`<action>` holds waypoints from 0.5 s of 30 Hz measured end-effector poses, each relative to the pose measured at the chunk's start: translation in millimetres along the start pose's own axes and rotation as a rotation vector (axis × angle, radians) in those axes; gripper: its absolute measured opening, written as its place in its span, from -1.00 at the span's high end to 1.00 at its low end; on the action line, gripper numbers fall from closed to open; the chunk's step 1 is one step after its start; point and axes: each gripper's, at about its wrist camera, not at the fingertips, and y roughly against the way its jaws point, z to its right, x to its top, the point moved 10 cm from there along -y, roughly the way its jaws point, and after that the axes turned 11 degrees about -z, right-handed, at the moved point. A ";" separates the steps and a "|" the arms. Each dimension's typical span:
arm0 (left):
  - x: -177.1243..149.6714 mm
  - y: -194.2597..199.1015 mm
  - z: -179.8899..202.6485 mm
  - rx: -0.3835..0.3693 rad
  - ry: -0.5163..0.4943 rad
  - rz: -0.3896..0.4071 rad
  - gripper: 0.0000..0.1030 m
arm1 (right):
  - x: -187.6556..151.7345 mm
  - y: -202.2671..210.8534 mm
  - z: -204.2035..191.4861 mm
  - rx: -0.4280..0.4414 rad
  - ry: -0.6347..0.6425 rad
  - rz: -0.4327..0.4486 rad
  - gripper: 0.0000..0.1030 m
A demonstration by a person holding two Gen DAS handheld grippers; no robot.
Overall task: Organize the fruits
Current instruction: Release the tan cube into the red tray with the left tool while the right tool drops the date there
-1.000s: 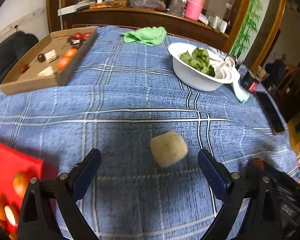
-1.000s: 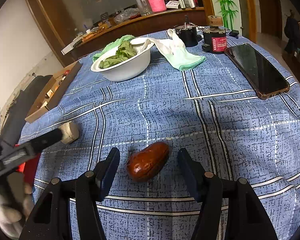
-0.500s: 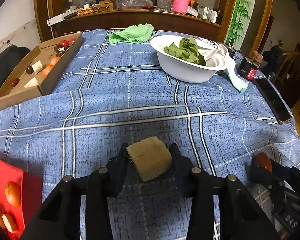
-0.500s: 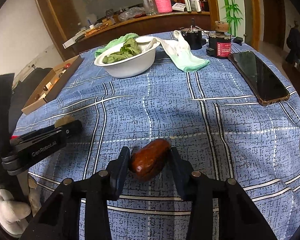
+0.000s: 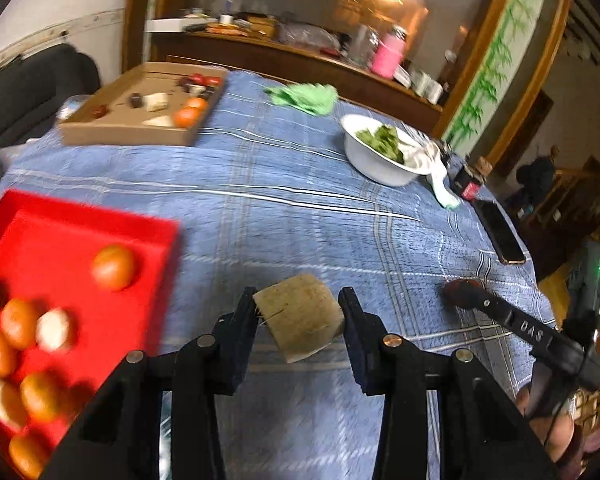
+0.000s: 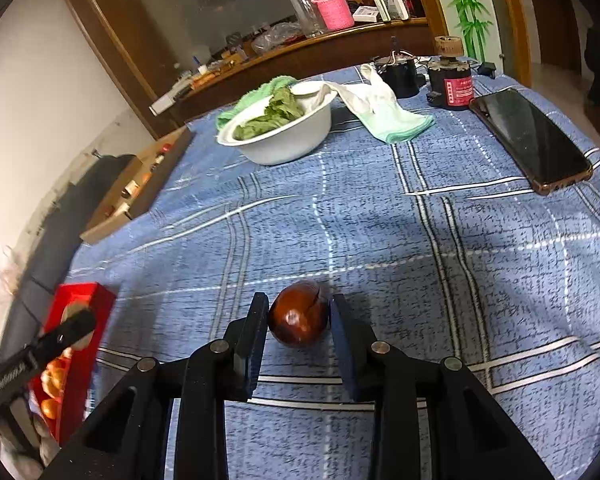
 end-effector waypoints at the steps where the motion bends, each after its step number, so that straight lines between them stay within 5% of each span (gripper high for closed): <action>1: -3.9 7.9 -7.9 0.008 0.013 0.009 0.24 | -0.5 1.4 -2.5 0.017 -0.005 -0.001 0.35; 10: -31.1 65.6 -94.3 0.055 0.160 0.078 0.23 | -29.1 14.6 -50.8 0.150 0.004 -0.051 0.44; 15: -43.3 87.7 -128.2 0.042 0.229 0.108 0.23 | -42.3 16.7 -94.4 0.145 0.084 -0.068 0.56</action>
